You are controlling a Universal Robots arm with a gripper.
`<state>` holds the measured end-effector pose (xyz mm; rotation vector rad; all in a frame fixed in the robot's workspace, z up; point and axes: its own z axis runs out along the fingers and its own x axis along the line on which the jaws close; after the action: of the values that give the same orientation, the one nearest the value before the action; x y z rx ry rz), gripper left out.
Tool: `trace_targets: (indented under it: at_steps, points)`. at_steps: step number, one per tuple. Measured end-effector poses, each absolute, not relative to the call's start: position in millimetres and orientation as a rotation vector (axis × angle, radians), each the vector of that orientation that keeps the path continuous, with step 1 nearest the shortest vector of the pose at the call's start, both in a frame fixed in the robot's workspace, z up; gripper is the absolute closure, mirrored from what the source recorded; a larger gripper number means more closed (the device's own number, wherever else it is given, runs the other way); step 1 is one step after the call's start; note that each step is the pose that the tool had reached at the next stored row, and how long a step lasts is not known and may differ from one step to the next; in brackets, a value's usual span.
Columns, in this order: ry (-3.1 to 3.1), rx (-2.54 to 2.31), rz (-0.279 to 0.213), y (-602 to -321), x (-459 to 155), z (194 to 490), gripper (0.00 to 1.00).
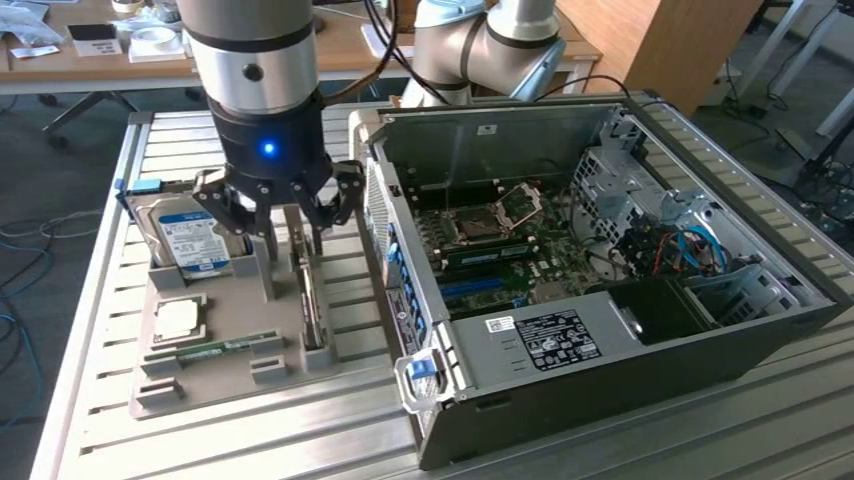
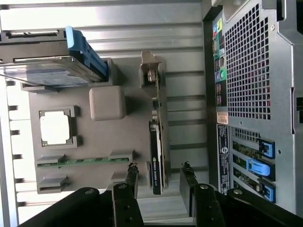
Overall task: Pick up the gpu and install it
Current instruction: 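Pick up the gpu and move the gpu toward the slot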
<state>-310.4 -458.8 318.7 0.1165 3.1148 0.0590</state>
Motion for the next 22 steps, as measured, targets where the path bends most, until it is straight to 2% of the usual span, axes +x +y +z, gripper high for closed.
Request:
trace_targets:
  at_steps: [22]
  points:
    - [3.115, 0.116, 0.059, -459, -309, 277, 0.51]
